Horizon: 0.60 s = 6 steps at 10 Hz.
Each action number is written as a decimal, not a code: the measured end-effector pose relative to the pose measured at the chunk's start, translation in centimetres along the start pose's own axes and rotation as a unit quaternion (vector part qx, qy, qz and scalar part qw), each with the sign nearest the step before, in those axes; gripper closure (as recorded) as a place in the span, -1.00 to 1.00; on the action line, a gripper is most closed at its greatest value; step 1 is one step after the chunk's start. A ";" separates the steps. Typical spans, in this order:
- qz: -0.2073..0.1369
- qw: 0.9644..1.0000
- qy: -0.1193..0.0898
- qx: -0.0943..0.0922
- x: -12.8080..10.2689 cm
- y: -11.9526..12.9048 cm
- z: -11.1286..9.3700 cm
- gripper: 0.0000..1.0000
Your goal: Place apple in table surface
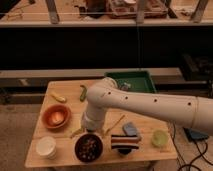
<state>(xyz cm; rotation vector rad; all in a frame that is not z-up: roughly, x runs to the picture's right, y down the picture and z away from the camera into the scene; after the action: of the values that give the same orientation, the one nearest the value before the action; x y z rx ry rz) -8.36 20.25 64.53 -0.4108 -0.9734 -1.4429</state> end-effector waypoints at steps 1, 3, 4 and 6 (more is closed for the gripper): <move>0.000 1.000 0.000 0.000 0.0 0.0 0.0 -0.60; 0.001 1.000 0.021 -0.015 0.7 -0.2 -0.6 -0.60; -0.001 0.999 0.041 -0.030 2.0 -0.7 -1.2 -0.60; -0.013 0.995 0.084 -0.047 5.6 -1.6 -2.9 -0.60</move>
<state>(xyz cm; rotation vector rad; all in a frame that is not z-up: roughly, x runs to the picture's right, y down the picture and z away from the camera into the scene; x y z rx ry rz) -9.82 14.25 66.66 -0.3402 -0.7821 -1.5250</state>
